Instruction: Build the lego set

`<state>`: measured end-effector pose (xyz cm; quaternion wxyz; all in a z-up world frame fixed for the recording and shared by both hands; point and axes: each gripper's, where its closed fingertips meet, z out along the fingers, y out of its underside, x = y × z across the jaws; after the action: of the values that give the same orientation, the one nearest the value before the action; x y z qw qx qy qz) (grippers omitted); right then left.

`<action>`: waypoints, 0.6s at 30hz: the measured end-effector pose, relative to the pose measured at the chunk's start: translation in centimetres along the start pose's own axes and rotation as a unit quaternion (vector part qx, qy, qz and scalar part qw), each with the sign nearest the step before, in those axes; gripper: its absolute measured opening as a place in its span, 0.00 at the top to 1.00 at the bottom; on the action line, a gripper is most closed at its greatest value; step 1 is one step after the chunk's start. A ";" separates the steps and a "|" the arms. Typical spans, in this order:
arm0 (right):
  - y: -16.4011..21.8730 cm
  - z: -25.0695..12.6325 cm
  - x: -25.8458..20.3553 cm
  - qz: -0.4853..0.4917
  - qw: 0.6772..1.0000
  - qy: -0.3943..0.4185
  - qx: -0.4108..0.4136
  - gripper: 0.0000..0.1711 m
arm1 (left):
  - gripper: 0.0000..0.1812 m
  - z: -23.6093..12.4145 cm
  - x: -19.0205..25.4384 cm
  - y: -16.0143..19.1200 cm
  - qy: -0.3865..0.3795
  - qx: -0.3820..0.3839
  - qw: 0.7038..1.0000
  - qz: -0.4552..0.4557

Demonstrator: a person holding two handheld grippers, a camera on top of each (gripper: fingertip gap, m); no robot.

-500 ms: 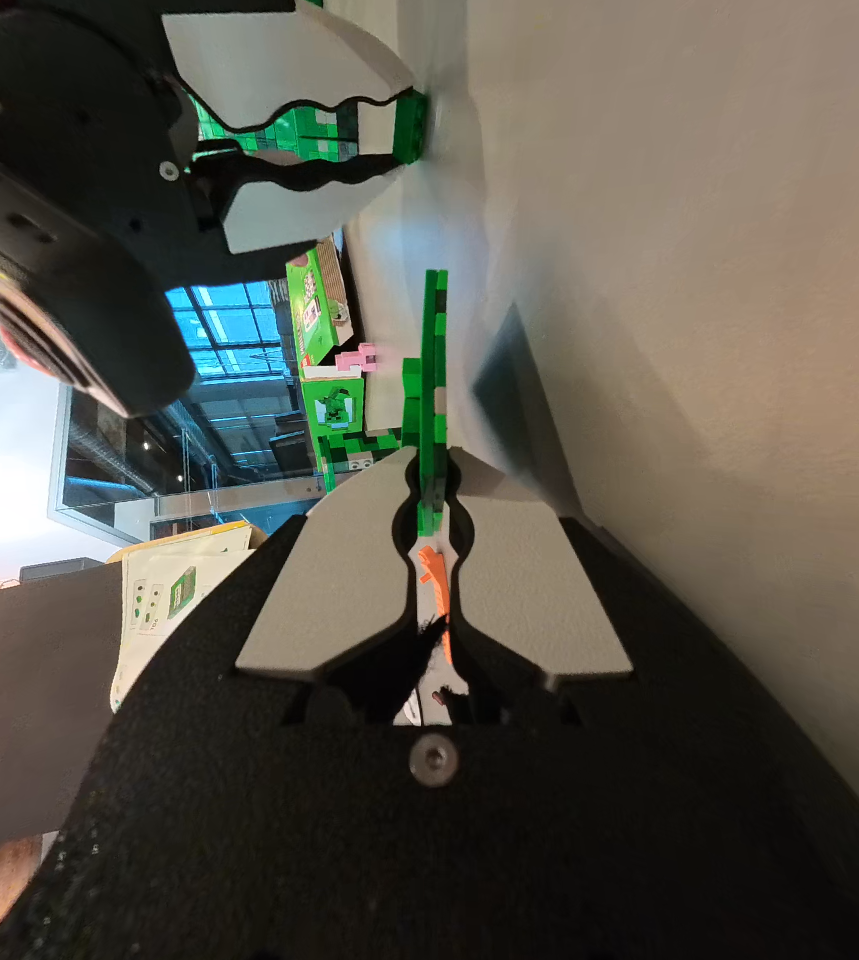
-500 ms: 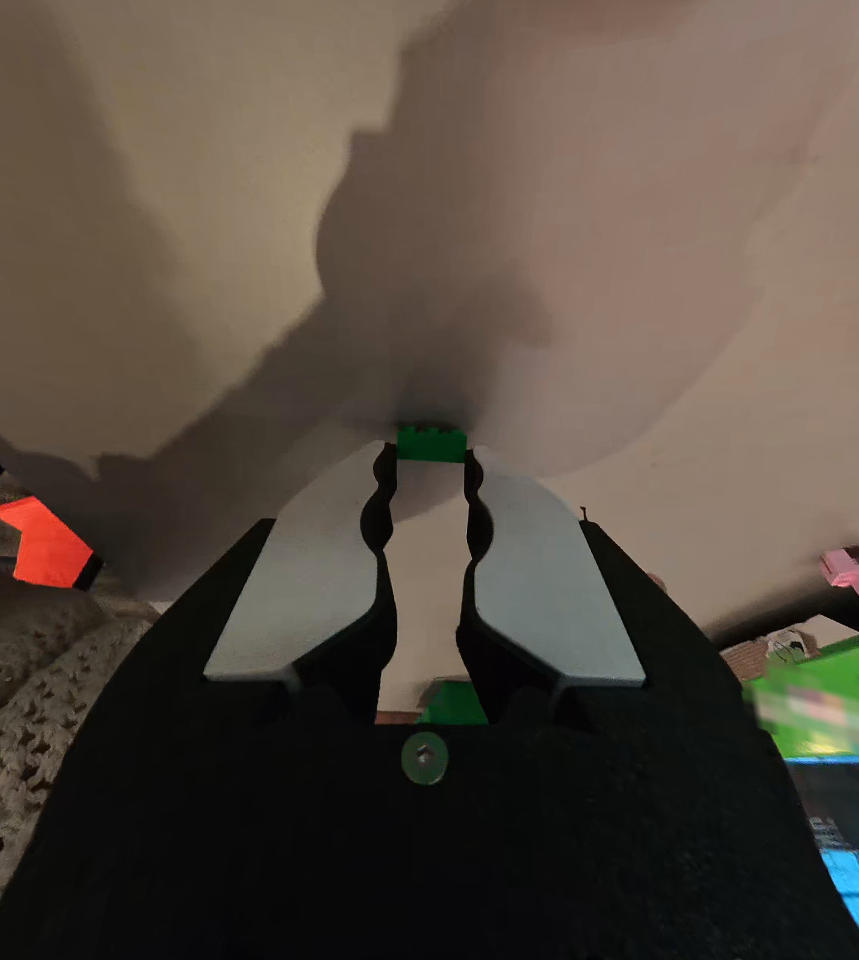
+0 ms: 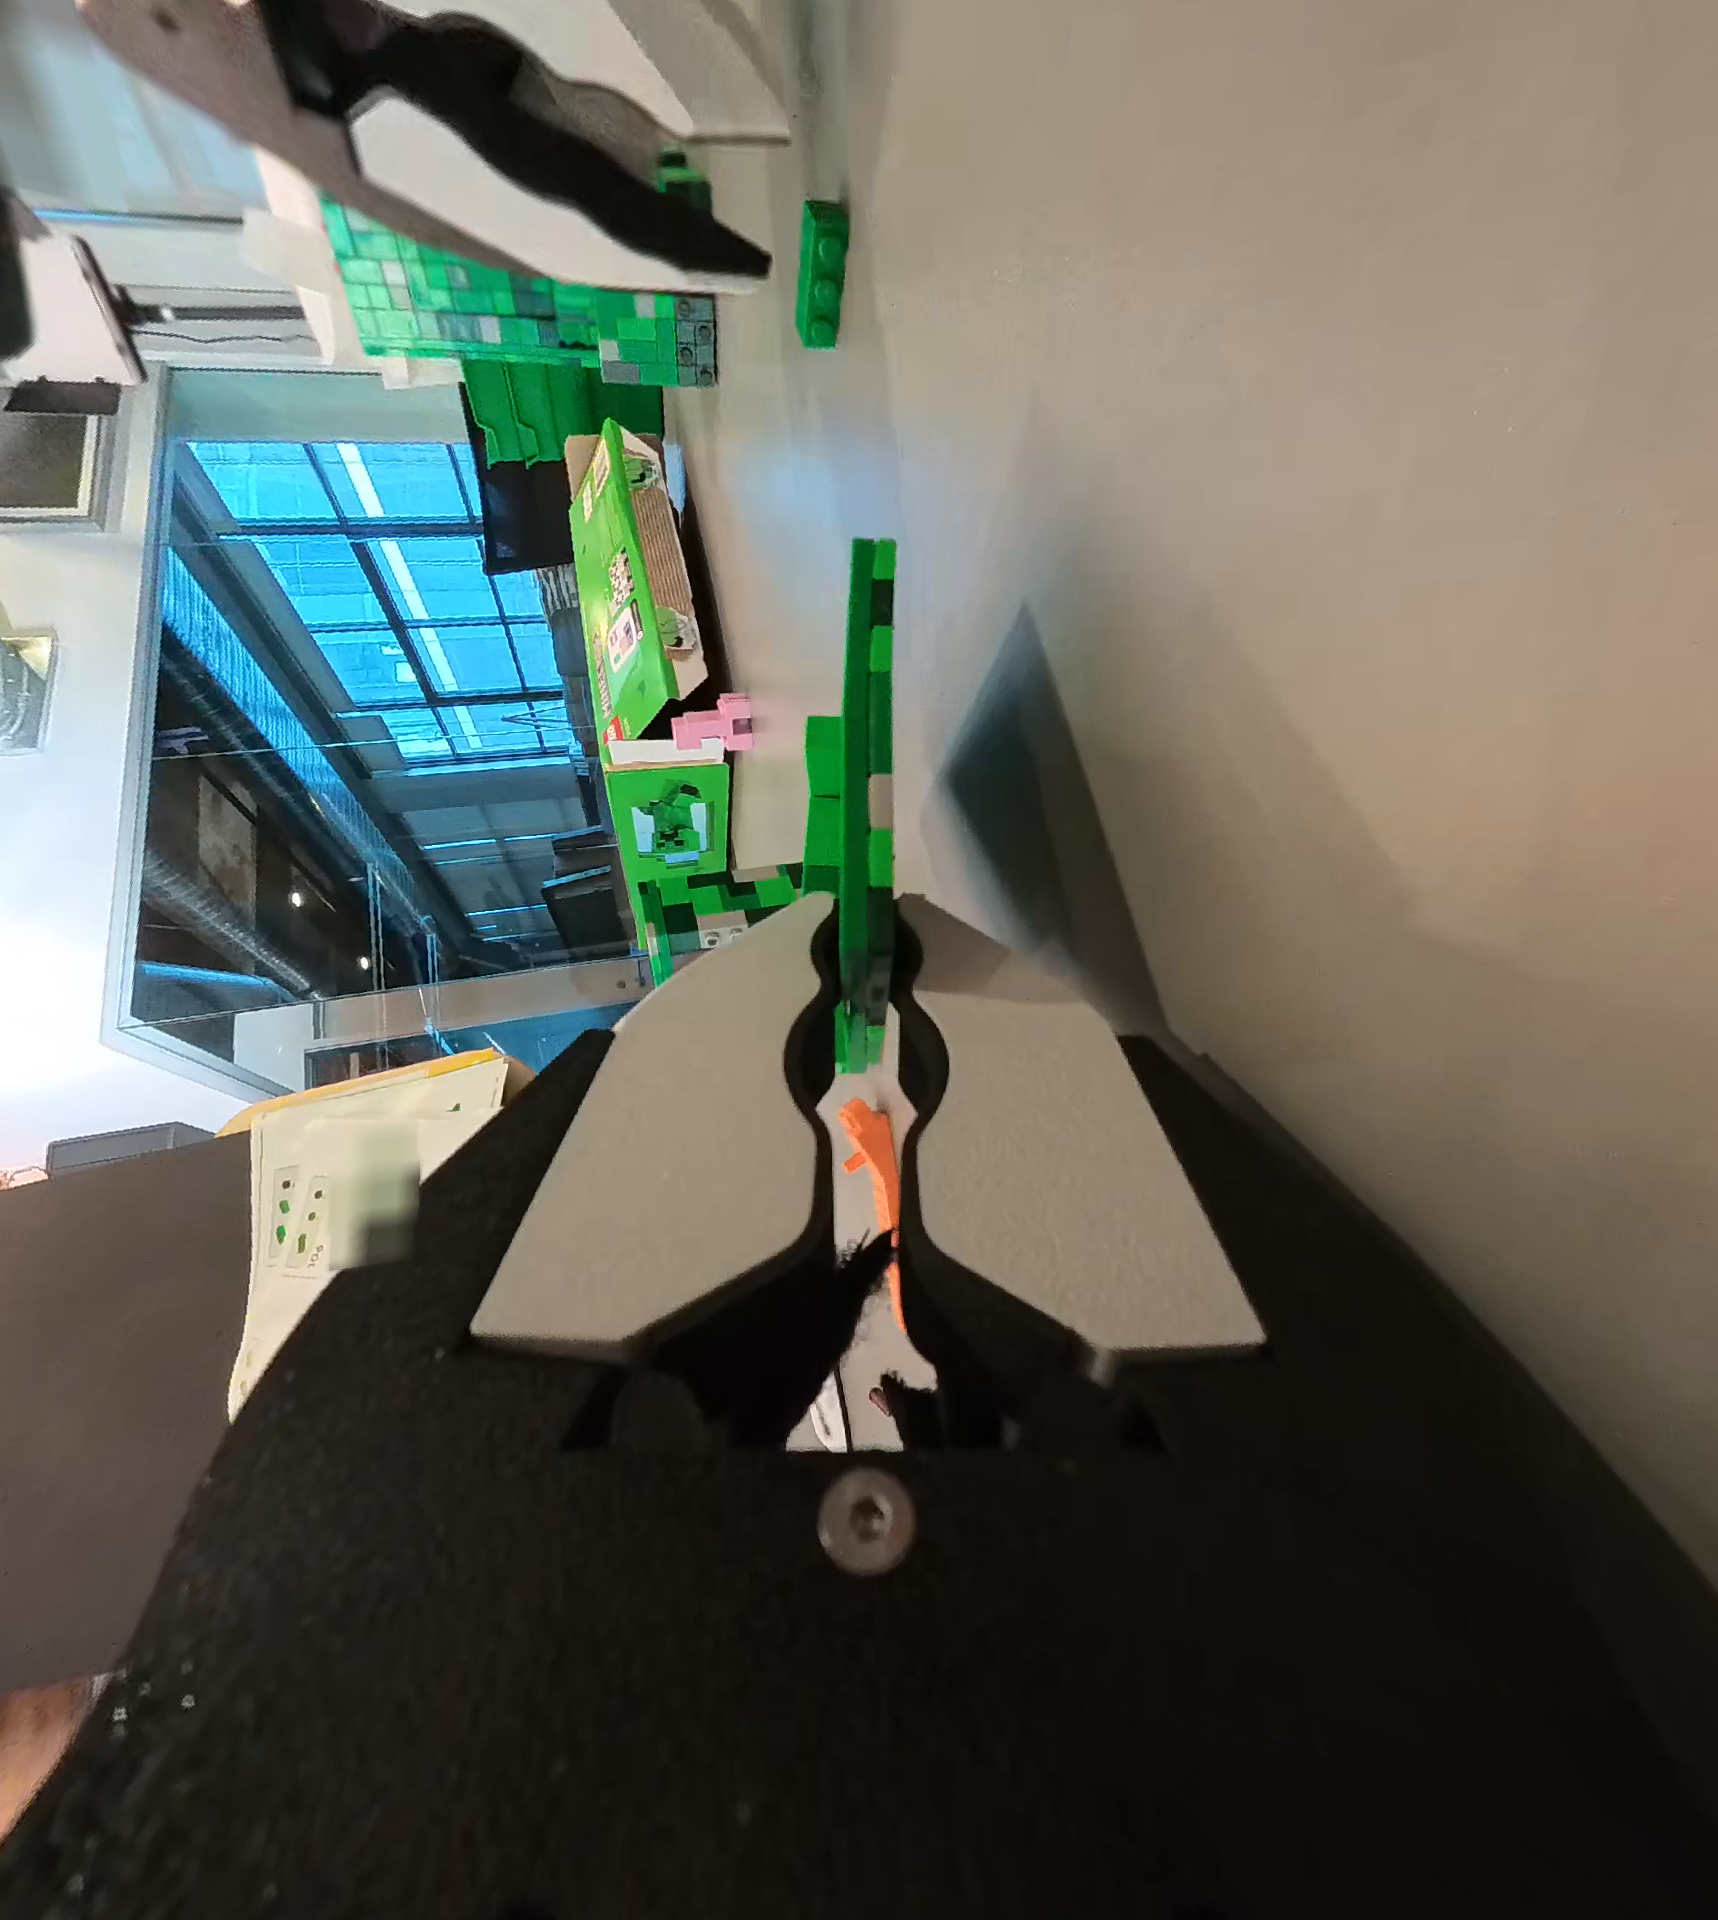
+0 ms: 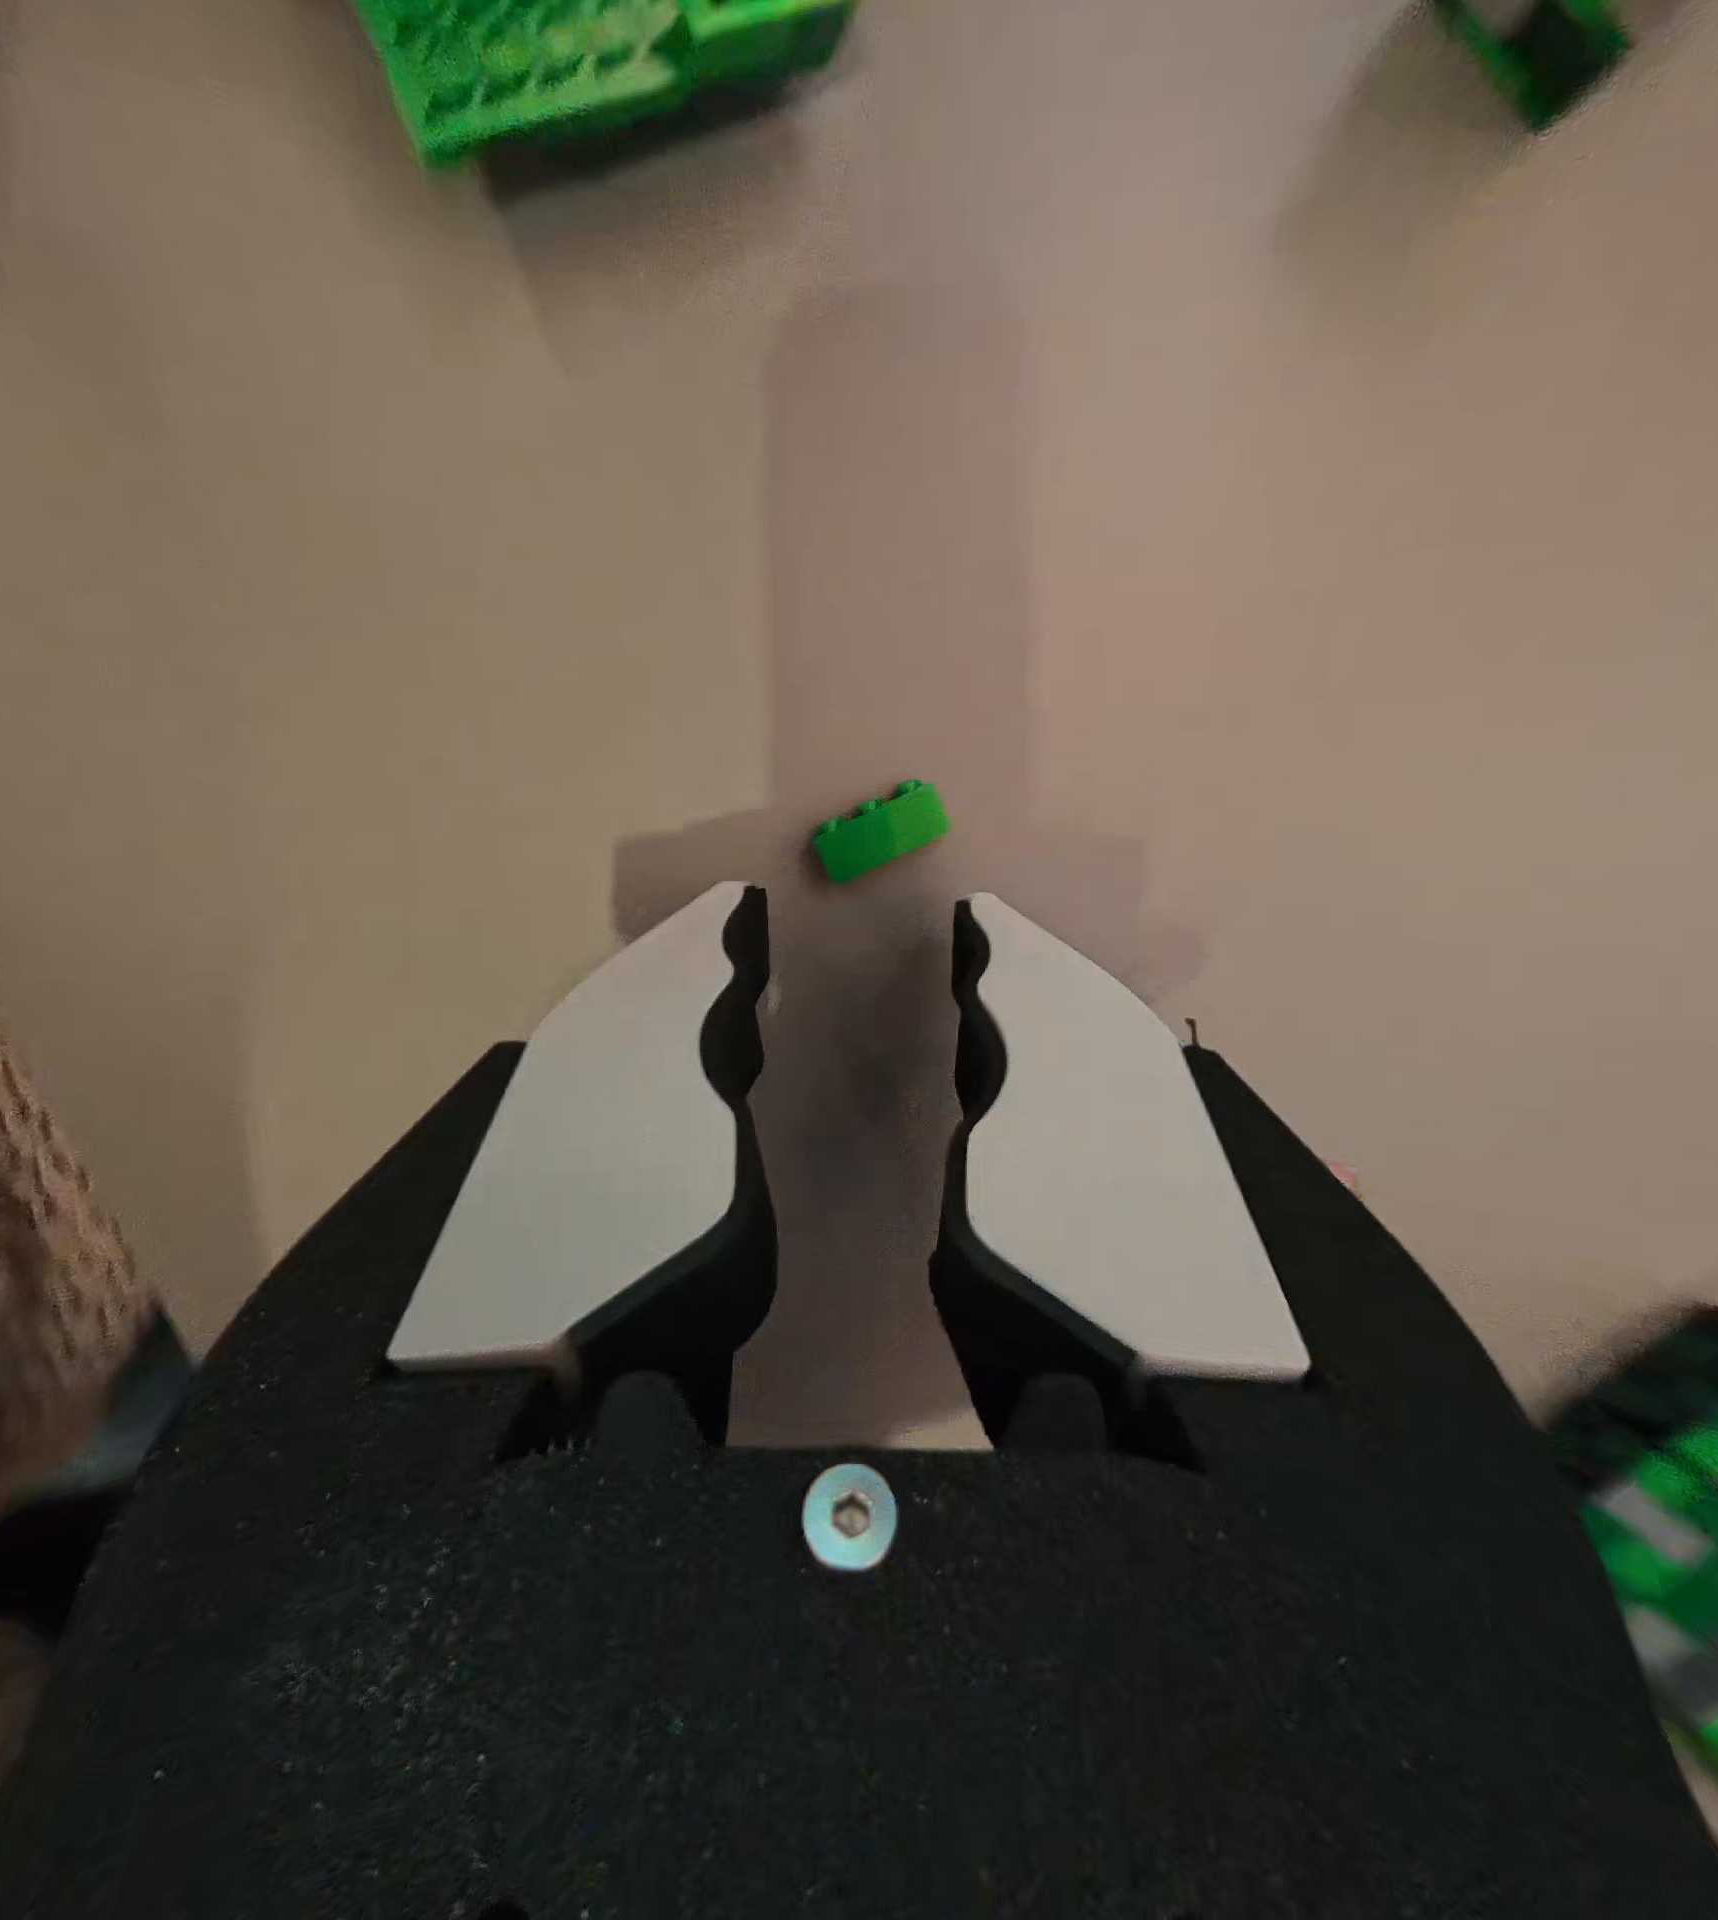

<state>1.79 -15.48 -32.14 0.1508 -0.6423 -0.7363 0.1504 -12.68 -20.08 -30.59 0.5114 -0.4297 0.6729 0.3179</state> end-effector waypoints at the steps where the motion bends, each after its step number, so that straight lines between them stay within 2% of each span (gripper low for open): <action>1: -0.2 0.3 0.0 0.045 0.998 -0.001 0.037 0.81 | 0.97 0.0 0.0 0.0 0.000 0.000 1.000 -0.001; 3: -0.1 0.6 -0.4 0.149 0.985 -0.016 0.081 0.76 | 0.97 0.1 0.0 0.1 0.001 -0.001 1.000 -0.001; 4: 0.0 0.5 0.1 0.196 0.976 0.007 0.097 0.76 | 0.97 0.1 0.0 0.2 0.001 -0.003 1.000 0.000; 8: -0.2 0.3 -0.1 0.292 0.941 0.048 0.164 0.78 | 0.97 0.2 -0.1 0.2 0.000 -0.001 1.000 -0.002; 10: -0.1 0.6 0.0 0.292 0.939 0.076 0.164 0.81 | 0.97 0.2 -0.1 0.0 -0.001 0.001 1.000 -0.002; 15: -0.4 1.2 -0.2 0.212 0.962 0.141 0.099 0.84 | 0.97 0.3 -0.3 -0.1 -0.007 -0.001 1.000 -0.001; 17: -1.0 1.5 -0.6 0.182 0.969 0.140 0.090 0.94 | 0.97 0.4 -0.7 0.2 -0.016 -0.009 1.000 -0.009; 18: -1.2 1.6 -0.5 0.170 0.971 0.148 0.084 0.95 | 0.97 0.4 -0.9 0.4 -0.021 -0.015 1.000 -0.014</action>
<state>0.11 -16.21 -33.12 0.2831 -0.7585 -0.5703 0.1386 -12.74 -19.38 -29.88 0.5233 -0.4395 0.6514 0.3297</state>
